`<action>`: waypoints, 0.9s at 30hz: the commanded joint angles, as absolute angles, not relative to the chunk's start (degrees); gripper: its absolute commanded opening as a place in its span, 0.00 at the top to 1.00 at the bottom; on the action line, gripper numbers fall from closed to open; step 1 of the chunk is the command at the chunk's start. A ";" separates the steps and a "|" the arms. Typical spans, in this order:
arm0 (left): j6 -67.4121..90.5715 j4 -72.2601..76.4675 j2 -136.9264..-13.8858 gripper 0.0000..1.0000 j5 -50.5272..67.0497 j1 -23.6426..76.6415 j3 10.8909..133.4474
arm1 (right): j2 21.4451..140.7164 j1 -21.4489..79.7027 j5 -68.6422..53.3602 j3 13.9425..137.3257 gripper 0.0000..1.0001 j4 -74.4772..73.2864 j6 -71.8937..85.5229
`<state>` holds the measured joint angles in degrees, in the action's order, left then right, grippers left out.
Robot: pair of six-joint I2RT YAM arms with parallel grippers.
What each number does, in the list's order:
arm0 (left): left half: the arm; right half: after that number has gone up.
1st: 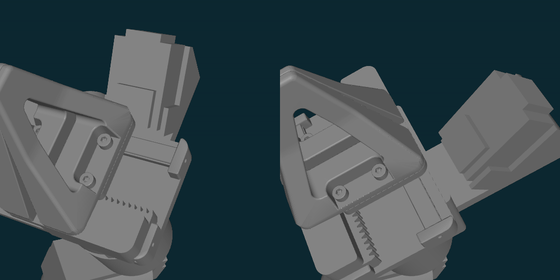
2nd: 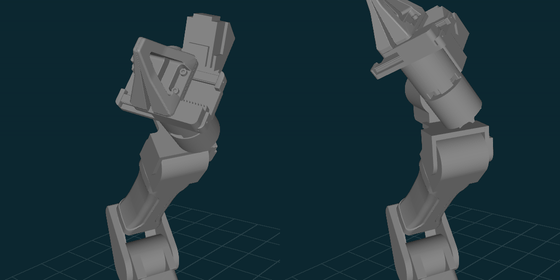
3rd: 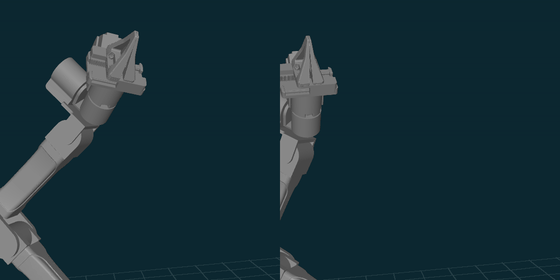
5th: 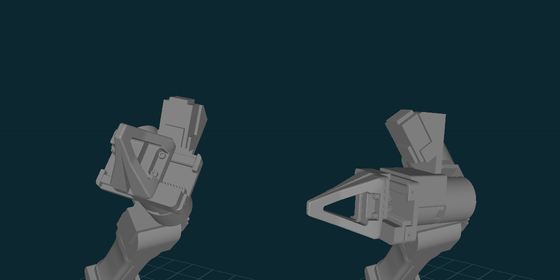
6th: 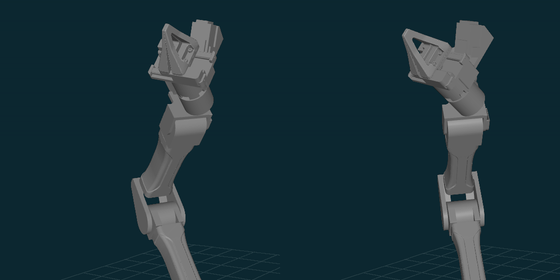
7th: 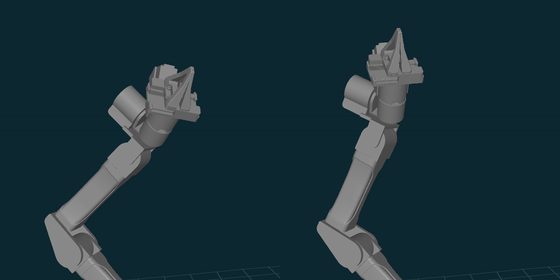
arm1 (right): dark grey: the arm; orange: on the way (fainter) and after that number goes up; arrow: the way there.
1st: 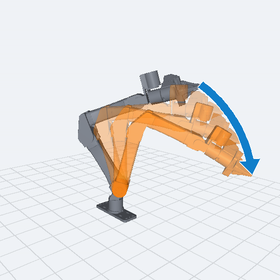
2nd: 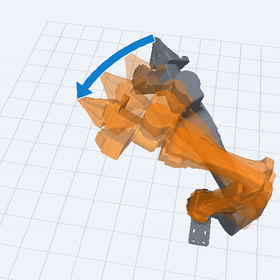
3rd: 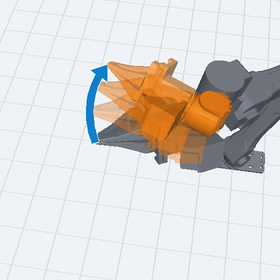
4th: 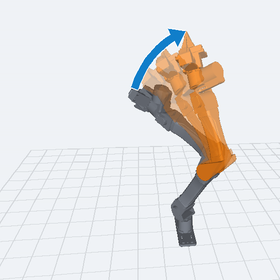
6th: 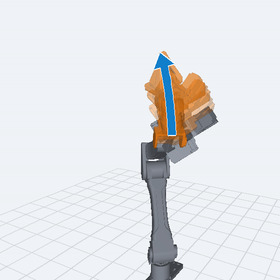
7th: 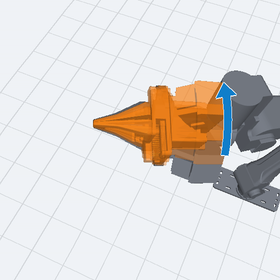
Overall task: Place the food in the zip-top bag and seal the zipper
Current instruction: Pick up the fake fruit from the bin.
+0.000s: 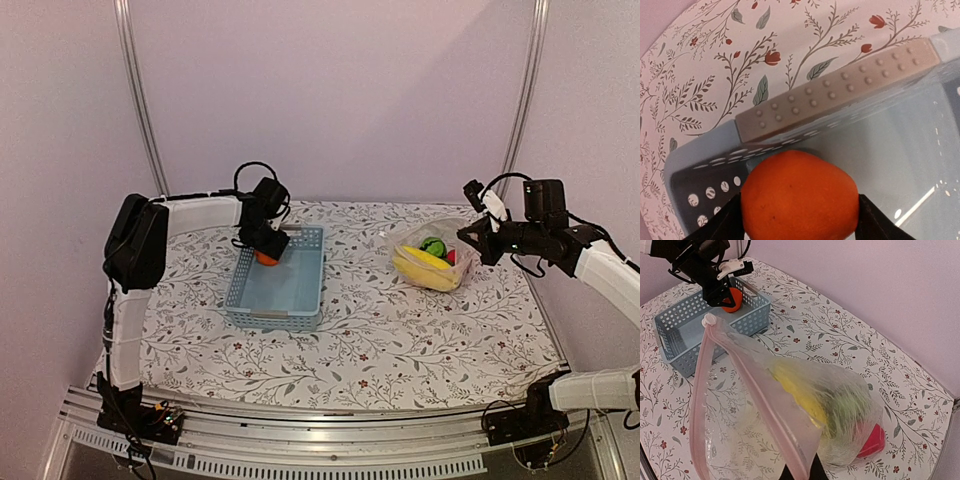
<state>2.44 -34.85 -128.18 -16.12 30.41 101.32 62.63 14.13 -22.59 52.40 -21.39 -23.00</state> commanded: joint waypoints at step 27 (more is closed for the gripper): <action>4.34 -10.10 -87.23 0.44 -13.34 52.67 74.40 | 70.98 14.29 -21.71 67.08 1.00 -36.72 -26.24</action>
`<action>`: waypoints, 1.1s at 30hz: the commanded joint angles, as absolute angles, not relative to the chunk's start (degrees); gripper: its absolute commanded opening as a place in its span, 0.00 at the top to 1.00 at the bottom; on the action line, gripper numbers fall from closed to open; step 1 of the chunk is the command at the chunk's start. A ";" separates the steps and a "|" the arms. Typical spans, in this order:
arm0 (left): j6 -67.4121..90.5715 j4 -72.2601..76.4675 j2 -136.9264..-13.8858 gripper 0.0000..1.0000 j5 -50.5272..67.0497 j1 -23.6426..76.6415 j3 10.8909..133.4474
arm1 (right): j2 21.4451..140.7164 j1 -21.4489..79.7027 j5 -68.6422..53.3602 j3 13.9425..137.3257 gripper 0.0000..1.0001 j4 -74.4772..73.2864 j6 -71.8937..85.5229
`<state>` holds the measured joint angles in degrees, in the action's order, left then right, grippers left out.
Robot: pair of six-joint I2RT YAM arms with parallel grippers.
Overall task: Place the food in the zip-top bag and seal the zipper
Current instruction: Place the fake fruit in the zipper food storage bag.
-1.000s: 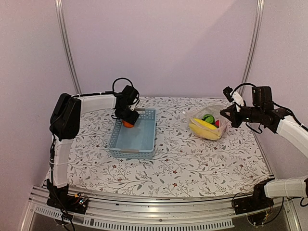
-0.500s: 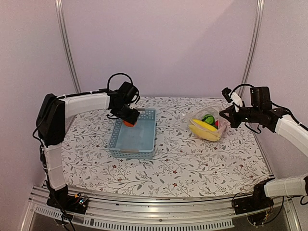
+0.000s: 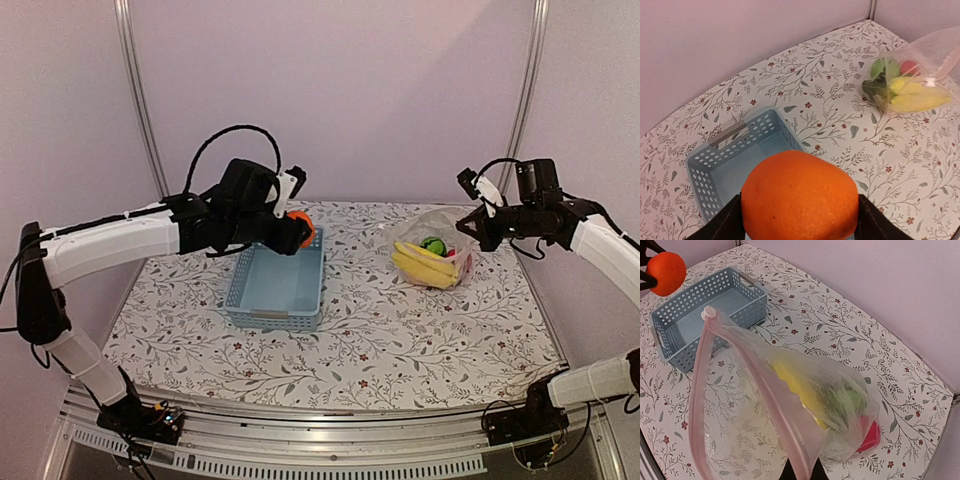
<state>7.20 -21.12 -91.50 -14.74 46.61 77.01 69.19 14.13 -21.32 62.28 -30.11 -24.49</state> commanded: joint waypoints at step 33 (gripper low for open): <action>-17.41 15.56 -95.50 0.44 -14.81 75.15 79.62 | 73.74 24.10 -33.64 82.49 0.98 -58.22 -29.43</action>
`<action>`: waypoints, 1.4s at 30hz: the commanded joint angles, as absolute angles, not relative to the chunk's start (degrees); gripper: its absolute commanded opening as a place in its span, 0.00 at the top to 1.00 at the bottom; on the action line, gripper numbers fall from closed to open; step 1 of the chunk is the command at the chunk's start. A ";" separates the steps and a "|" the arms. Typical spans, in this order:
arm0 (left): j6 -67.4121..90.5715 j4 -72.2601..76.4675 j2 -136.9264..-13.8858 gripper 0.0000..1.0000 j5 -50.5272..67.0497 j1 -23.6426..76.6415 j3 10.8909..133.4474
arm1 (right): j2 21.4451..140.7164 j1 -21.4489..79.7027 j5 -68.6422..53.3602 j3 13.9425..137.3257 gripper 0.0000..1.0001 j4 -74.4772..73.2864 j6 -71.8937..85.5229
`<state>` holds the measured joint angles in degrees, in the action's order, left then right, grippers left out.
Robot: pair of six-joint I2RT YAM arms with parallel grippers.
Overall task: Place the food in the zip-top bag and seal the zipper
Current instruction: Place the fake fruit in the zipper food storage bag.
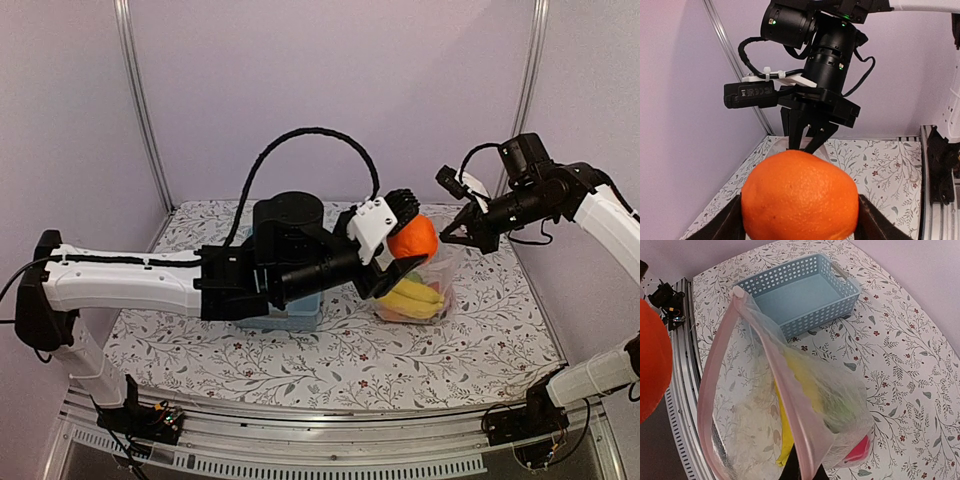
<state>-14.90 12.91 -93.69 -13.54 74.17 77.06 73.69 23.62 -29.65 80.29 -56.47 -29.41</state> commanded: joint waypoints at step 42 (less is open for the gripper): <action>-7.34 45.10 -68.43 0.29 -0.56 66.89 30.28 | 71.94 24.17 -36.23 80.10 0.98 -62.62 -31.27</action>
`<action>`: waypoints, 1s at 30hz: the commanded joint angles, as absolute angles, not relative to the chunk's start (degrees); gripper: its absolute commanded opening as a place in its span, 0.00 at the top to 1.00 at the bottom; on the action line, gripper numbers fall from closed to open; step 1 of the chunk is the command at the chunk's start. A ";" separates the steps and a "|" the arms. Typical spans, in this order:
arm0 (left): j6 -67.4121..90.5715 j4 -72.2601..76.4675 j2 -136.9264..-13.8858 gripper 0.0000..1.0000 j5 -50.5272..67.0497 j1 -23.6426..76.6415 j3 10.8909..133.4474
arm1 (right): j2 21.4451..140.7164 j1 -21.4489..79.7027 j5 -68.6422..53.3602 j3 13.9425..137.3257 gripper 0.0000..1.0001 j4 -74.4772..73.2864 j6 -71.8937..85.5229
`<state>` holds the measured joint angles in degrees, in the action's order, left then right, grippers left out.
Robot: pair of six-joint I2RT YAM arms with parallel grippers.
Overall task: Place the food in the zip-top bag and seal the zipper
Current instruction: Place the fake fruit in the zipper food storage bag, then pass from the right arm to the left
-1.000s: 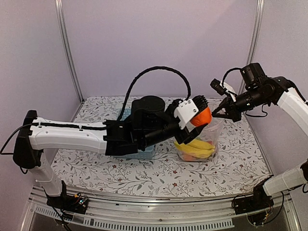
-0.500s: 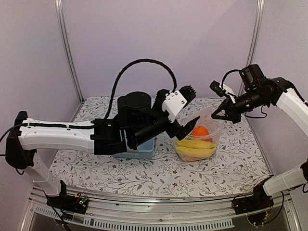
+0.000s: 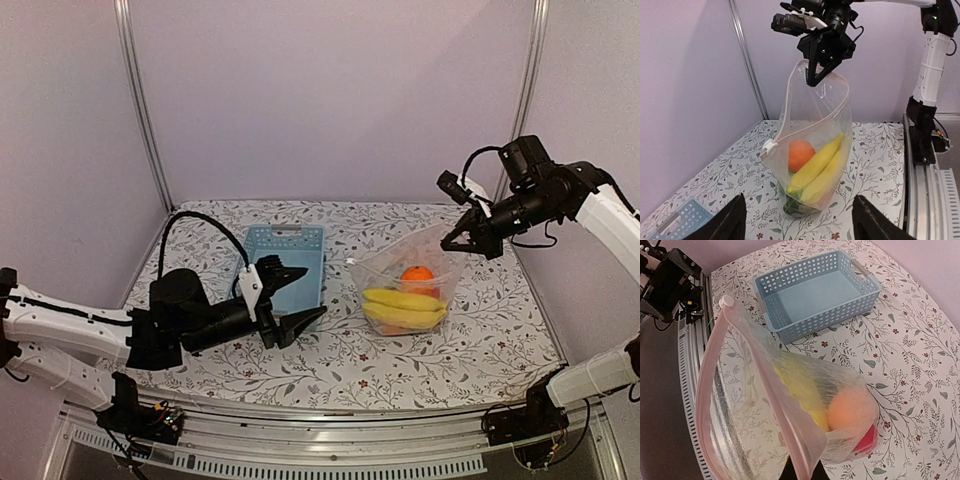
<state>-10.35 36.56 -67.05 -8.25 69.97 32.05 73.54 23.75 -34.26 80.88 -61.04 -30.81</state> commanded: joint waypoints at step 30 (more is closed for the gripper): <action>1.23 73.94 -107.04 0.69 19.95 56.64 46.88 | 71.61 24.21 -36.90 78.70 0.97 -63.32 -31.84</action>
